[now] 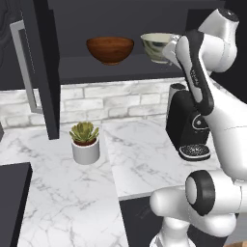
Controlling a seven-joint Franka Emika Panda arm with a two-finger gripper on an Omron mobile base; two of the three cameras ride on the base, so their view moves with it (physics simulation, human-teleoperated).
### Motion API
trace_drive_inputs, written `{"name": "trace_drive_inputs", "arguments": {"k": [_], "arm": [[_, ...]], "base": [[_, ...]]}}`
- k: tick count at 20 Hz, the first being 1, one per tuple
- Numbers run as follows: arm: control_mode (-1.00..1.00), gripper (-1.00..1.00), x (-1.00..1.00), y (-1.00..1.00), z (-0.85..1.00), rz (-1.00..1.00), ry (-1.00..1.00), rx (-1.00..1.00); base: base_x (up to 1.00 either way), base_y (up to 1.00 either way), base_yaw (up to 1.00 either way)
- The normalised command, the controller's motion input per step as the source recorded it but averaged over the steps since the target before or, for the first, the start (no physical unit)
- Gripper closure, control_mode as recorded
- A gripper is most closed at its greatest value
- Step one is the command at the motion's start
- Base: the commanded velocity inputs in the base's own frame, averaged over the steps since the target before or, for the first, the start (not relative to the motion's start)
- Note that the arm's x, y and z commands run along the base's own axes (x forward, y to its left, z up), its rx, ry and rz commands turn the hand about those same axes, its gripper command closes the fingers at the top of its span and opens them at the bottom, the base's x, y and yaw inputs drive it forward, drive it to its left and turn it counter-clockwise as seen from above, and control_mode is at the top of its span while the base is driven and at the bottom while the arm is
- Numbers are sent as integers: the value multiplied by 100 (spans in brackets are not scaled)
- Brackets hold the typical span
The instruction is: Pick up the bowls from the cabinet and place each bowl in front of a stool on the dining counter.
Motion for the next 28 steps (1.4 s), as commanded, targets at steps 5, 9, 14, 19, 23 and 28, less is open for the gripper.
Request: {"name": "trace_drive_inputs", "arguments": {"k": [5, 9, 14, 19, 23, 28], "arm": [[-100, -100, 31, -1, 1, -56, -11, 22], [-100, -100, 18, 0, 21, -41, -1, 12], [-100, -100, 32, -27, 26, -20, 0, 15], [-100, -100, 39, -70, 11, 3, 0, 22], [-100, -100, 43, -58, 9, 5, 0, 24], [-100, -100, 52, -21, 12, 1, 0, 20]], "base": [[0, 0, 0], [0, 0, 0], [0, 0, 0], [0, 0, 0], [0, 0, 0], [0, 0, 0]]}}
